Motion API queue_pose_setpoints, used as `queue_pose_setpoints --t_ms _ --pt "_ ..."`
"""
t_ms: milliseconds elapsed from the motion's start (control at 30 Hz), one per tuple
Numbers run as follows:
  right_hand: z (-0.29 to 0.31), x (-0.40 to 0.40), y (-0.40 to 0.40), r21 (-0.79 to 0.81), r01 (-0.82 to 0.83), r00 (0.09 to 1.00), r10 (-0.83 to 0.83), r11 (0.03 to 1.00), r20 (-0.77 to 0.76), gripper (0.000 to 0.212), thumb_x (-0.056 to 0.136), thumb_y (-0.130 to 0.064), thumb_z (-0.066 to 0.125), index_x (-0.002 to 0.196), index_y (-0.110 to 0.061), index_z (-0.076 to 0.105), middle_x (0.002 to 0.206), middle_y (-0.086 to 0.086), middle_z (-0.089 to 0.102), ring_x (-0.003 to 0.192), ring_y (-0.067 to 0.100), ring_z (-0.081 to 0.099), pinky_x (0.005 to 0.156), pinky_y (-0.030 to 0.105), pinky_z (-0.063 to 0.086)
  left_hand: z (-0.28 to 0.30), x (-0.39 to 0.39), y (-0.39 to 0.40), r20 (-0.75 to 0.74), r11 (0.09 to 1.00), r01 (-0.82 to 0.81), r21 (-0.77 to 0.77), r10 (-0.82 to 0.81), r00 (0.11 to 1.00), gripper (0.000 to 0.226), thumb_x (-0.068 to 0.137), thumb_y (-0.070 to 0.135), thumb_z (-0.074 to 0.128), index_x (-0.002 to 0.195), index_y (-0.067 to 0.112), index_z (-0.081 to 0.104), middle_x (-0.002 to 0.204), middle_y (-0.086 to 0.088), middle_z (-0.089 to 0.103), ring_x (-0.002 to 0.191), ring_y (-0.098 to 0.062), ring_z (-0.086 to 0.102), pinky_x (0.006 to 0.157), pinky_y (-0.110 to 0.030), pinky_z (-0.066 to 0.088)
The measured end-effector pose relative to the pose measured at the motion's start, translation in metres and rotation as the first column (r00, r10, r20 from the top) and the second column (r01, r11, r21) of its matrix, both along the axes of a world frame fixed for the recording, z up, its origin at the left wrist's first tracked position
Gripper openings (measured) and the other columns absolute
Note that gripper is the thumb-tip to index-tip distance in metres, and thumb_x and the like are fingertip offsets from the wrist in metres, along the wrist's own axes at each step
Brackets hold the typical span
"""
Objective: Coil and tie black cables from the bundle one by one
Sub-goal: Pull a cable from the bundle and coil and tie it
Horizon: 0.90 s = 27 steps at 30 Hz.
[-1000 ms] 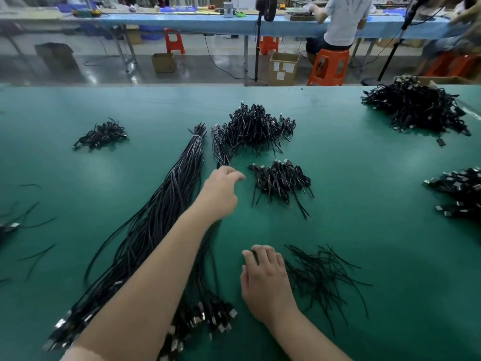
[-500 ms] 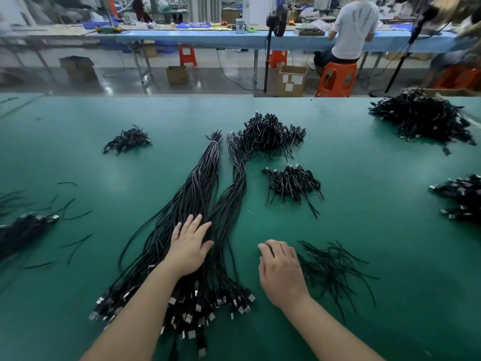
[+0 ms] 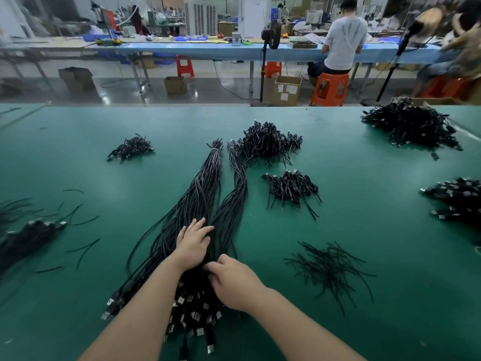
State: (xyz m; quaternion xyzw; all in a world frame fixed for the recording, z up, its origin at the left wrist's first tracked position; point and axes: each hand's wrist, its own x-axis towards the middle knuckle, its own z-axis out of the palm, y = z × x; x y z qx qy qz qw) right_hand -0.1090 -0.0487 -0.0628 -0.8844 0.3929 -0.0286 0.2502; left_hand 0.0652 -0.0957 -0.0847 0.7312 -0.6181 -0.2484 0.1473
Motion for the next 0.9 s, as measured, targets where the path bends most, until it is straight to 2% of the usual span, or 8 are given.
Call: queue_pose_setpoints --t_ms 133,300,433,567,633,700,800,900 --pt "0.004 0.014 0.002 0.019 0.088 0.993 -0.086 0.996 -0.085 0.031 0.104 -0.036 0.038 0.118 -0.013 0.053 0.111 0.011 0.052 0.101 0.035 0.055 0.080 0.043 0.049 0.001 -0.001 0.002 -0.015 1.000 -0.009 -0.012 0.009 1.000 0.044 0.108 0.017 0.035 0.151 0.026 0.042 0.168 0.005 0.011 0.154 -0.010 -0.005 0.122 -0.033 -0.012" --pt "0.005 0.019 0.005 0.048 0.166 0.981 -0.161 0.985 -0.105 0.020 0.098 -0.025 0.046 0.109 -0.010 0.052 0.111 0.014 0.058 0.099 0.037 0.059 0.073 0.039 0.043 -0.002 0.000 0.002 -0.052 1.000 -0.017 -0.026 0.016 0.999 0.043 0.108 0.017 0.035 0.149 0.026 0.044 0.167 0.006 0.013 0.154 -0.009 -0.005 0.122 -0.031 -0.012" --pt "0.012 0.014 0.001 0.210 0.261 0.964 -0.264 0.942 -0.013 0.019 0.090 -0.017 0.047 0.102 -0.019 0.061 0.102 0.003 0.067 0.093 0.027 0.062 0.075 0.034 0.052 -0.004 0.002 0.002 -0.059 0.999 -0.016 -0.032 0.014 0.998 0.042 0.108 0.018 0.037 0.148 0.028 0.045 0.167 0.007 0.014 0.154 -0.008 -0.004 0.122 -0.031 -0.012" --pt "0.022 0.004 -0.004 0.418 0.242 0.936 -0.325 0.876 0.138 0.030 0.089 -0.013 0.048 0.095 -0.028 0.073 0.072 -0.013 0.065 0.064 0.004 0.058 0.063 0.023 0.049 -0.003 0.002 0.001 -0.068 0.999 -0.025 -0.037 0.023 0.997 0.041 0.107 0.018 0.038 0.146 0.027 0.048 0.167 0.006 0.016 0.154 -0.009 -0.002 0.122 -0.030 -0.011" --pt "0.030 -0.003 -0.005 0.570 0.209 0.880 -0.407 0.795 0.245 0.034 0.091 -0.008 0.044 0.089 -0.025 0.073 0.074 -0.006 0.073 0.064 0.007 0.063 0.069 0.030 0.056 -0.002 0.002 0.001 -0.054 0.999 -0.028 -0.034 0.026 0.998 0.041 0.107 0.018 0.038 0.146 0.027 0.048 0.167 0.005 0.016 0.154 -0.009 -0.001 0.121 -0.029 -0.011" --pt "0.037 -0.012 -0.006 0.638 0.145 0.826 -0.448 0.756 0.343 0.038 0.094 -0.002 0.042 0.093 -0.023 0.073 0.087 -0.003 0.076 0.074 0.011 0.070 0.077 0.032 0.058 -0.001 0.001 0.000 -0.036 0.999 -0.025 -0.026 0.024 0.999 0.041 0.107 0.019 0.039 0.146 0.026 0.047 0.167 0.004 0.016 0.154 -0.010 -0.001 0.121 -0.030 -0.010" --pt "0.044 -0.028 -0.004 0.536 0.094 0.832 -0.362 0.839 0.420 0.037 0.095 0.000 0.051 0.100 -0.032 0.069 0.096 -0.012 0.075 0.083 0.009 0.071 0.077 0.027 0.058 0.001 0.000 0.001 -0.019 0.999 -0.018 -0.028 0.017 1.000 0.042 0.106 0.020 0.040 0.147 0.026 0.047 0.167 0.003 0.016 0.155 -0.011 0.000 0.122 -0.032 -0.009" --pt "0.050 -0.038 0.001 0.386 0.159 0.824 -0.337 0.909 0.455 0.021 0.097 -0.014 0.061 0.100 -0.033 0.070 0.087 -0.023 0.072 0.074 0.002 0.067 0.069 0.018 0.054 0.002 -0.001 0.003 -0.028 0.999 -0.020 -0.037 0.019 0.999 0.041 0.106 0.023 0.042 0.147 0.025 0.047 0.167 0.004 0.017 0.155 -0.011 0.000 0.122 -0.032 -0.009"
